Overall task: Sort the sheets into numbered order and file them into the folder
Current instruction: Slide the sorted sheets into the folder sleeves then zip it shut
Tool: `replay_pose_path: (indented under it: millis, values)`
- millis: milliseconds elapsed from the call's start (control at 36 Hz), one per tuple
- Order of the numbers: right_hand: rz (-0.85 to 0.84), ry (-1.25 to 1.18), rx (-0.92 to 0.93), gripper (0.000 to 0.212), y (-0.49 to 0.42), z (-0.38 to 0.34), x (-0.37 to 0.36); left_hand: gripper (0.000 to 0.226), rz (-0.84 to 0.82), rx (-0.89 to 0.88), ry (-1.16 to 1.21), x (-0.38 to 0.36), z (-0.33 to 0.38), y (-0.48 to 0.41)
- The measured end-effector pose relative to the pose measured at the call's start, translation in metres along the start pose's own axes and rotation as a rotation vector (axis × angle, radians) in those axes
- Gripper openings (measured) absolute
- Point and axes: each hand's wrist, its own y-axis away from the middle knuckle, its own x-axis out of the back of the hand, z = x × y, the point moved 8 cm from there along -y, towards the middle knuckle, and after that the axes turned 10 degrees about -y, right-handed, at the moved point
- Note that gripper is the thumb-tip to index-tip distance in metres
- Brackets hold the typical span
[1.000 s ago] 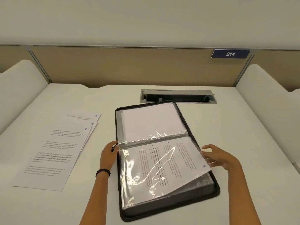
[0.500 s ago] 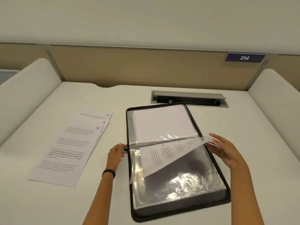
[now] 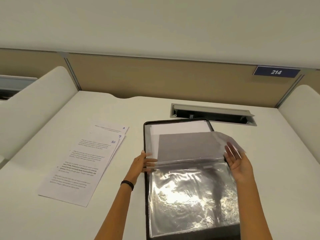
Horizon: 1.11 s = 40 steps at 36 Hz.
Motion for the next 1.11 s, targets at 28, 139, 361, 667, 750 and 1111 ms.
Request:
replay_pose_path:
  millis: [28,139,361,667,750,1111]
  values:
    - [0.012,-0.022,0.013,0.025,-0.003,0.002,0.0,0.049,0.016,0.005,0.014,0.001,0.0,-0.003]
    - [0.042,-0.055,0.036,0.019,-0.013,0.013,0.004,0.048,0.052,-0.008,0.029,0.003,-0.001,-0.009]
    - [0.02,0.076,0.023,0.041,-0.019,0.042,-0.007,0.042,0.081,-0.069,0.039,0.007,-0.008,-0.01]
    - [-0.16,0.506,-0.035,0.117,-0.002,0.103,-0.035,0.022,0.455,-0.301,-0.199,0.067,-0.009,0.001]
    - [-0.191,0.568,-0.086,0.056,-0.001,0.122,-0.047,0.025,0.642,-0.387,-0.479,0.094,-0.012,0.009]
    - [-0.276,0.812,-0.117,0.034,0.005,0.207,-0.096,0.059,0.645,-0.073,-0.913,0.167,-0.064,-0.017]
